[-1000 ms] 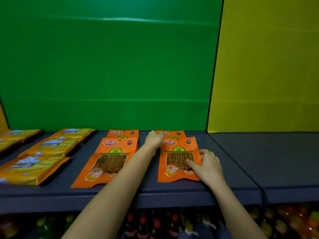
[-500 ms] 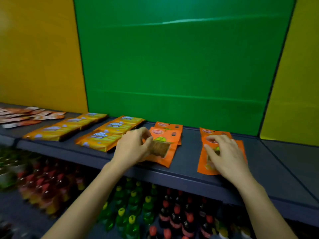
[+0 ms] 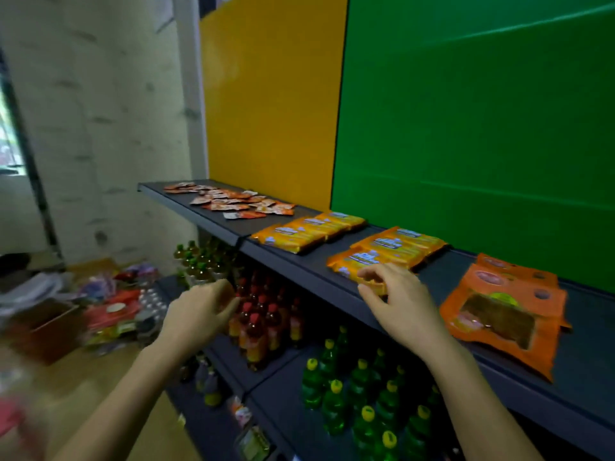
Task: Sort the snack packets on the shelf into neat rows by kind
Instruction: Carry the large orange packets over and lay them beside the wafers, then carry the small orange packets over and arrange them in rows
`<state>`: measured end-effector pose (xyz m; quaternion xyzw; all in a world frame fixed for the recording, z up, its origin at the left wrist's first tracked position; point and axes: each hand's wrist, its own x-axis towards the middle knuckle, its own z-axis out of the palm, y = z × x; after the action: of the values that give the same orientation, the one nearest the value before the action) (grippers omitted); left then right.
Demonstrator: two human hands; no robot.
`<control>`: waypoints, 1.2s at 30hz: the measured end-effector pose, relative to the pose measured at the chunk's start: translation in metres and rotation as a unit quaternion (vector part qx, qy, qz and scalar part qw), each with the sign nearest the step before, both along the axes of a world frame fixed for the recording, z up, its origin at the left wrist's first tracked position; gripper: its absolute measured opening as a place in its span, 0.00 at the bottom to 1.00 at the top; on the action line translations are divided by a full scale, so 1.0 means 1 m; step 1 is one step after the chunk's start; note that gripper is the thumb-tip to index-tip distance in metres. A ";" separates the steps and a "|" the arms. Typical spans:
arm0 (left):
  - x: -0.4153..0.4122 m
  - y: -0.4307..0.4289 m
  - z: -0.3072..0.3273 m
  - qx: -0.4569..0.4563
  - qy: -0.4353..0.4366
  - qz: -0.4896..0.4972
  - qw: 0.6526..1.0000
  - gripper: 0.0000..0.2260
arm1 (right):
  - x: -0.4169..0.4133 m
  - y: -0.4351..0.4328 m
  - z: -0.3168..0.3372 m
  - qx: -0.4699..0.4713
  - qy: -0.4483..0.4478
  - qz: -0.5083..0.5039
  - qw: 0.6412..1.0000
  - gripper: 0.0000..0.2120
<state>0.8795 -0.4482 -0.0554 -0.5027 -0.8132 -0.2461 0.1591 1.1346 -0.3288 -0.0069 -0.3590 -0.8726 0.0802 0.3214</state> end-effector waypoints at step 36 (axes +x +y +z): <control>-0.504 0.154 0.011 0.032 -0.014 -0.027 0.999 0.10 | -0.551 0.162 -0.002 -0.082 0.002 -0.080 0.993 0.15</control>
<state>0.3758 -0.2943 -0.0440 -0.5156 -0.7934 -0.2828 0.1569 0.5840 -0.1666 -0.0086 -0.4523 -0.8311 0.1262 0.2977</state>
